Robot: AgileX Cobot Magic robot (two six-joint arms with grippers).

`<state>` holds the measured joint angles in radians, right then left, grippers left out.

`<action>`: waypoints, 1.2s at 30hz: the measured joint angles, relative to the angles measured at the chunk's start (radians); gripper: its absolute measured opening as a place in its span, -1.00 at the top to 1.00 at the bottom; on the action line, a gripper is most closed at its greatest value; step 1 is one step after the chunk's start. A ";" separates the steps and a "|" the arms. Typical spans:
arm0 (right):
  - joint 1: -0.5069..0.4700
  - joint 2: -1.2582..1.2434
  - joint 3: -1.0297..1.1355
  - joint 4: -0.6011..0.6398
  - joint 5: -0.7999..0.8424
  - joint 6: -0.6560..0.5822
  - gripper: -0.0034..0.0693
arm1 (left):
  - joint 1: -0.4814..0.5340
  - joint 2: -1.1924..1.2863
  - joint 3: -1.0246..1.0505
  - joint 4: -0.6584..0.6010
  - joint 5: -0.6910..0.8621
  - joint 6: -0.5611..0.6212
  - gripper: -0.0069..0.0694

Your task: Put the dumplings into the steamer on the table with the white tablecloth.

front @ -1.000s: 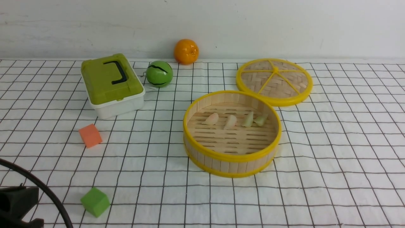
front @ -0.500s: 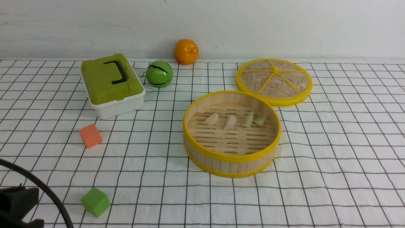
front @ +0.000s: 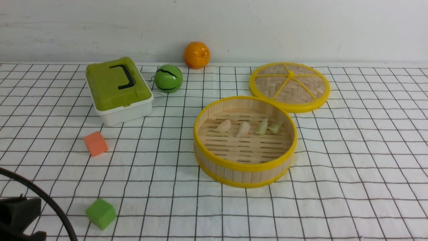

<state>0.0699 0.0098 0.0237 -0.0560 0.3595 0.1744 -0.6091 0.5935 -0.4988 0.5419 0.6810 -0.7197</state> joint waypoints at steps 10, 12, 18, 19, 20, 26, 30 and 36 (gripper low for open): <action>0.000 0.000 0.000 0.000 0.000 0.000 0.82 | 0.015 -0.257 0.085 0.149 -0.120 0.000 0.44; 0.000 0.000 0.000 -0.001 0.000 0.000 0.81 | 0.061 -0.337 0.117 0.184 -0.217 0.000 0.44; 0.000 0.000 0.000 -0.001 0.000 0.000 0.79 | 0.320 -0.542 0.281 0.036 -0.491 0.016 0.44; 0.000 0.000 0.000 -0.001 0.000 0.000 0.79 | 0.337 -0.549 0.294 0.026 -0.497 0.019 0.44; 0.000 0.000 0.000 -0.001 0.000 0.000 0.78 | 0.397 -0.588 0.349 -0.060 -0.534 0.052 0.44; 0.000 0.000 0.000 -0.001 0.000 0.000 0.76 | 0.534 -0.602 0.517 -0.368 -0.597 0.319 0.47; 0.000 0.000 0.000 -0.001 0.000 0.000 0.75 | 0.536 -0.602 0.527 -0.492 -0.510 0.505 0.66; 0.000 0.000 0.000 -0.001 0.000 0.000 0.73 | 0.536 -0.602 0.528 -0.520 -0.390 0.610 0.85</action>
<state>0.0699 0.0098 0.0237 -0.0568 0.3595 0.1744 -0.0727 -0.0085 0.0293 0.0214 0.2906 -0.1100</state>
